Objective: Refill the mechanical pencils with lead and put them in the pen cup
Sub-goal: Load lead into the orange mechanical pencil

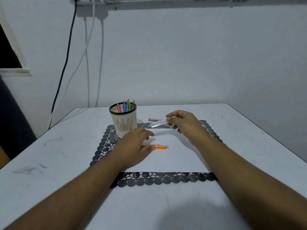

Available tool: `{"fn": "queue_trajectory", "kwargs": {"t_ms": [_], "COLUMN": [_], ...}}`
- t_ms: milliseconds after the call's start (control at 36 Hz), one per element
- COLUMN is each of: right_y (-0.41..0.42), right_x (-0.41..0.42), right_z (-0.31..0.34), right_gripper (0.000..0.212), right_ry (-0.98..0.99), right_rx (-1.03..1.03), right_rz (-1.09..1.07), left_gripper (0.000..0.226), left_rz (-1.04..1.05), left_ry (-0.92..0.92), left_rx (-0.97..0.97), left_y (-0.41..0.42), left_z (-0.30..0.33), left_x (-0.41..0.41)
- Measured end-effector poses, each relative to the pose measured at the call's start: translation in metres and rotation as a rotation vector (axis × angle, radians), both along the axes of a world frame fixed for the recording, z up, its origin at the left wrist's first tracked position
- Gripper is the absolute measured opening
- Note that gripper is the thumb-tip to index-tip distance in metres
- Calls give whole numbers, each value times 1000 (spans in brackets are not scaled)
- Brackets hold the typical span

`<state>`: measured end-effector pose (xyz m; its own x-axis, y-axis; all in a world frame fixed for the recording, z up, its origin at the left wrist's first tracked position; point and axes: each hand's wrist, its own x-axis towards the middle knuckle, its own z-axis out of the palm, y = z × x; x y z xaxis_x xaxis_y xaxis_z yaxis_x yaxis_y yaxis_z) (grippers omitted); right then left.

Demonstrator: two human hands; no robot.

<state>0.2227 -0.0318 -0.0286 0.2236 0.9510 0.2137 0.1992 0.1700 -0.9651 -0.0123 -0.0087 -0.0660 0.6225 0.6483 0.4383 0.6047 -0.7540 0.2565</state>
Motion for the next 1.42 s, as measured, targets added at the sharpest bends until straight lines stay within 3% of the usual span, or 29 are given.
{"fn": "queue_trajectory", "kwargs": {"t_ms": [194,333,444,667,778,1083,1222,1417], "right_y": [-13,-20,-23,-23,-22,-22,-21,-19], "right_x": [-17,-31,-35,-35,-38,-37,-41,-53], "right_z": [5,7,7,9,8,10,6,2], "right_gripper": [5,7,9,19,21,16,8,7], "right_ry": [-97,-141,-123,322,438,384,393,629], "right_rx": [58,76,64,-183,-266,-201,-236,-404], "right_rz": [109,197,222,320,322,275,227,262], "left_gripper": [29,43,31,28,26,31,33,28], "left_rz": [58,56,47,69,41,88,74,-34], "left_ry": [-355,-261,-193,-278,-258,-274,-300,-718], "left_rx": [157,207,189,163,178,192,127,-241], "left_y": [-1,-1,1,1,-1,-3,-5,-12], "left_z": [14,15,19,21,21,25,25,28], "left_x": [-3,-6,-11,-14,-14,-12,-14,-8]}}
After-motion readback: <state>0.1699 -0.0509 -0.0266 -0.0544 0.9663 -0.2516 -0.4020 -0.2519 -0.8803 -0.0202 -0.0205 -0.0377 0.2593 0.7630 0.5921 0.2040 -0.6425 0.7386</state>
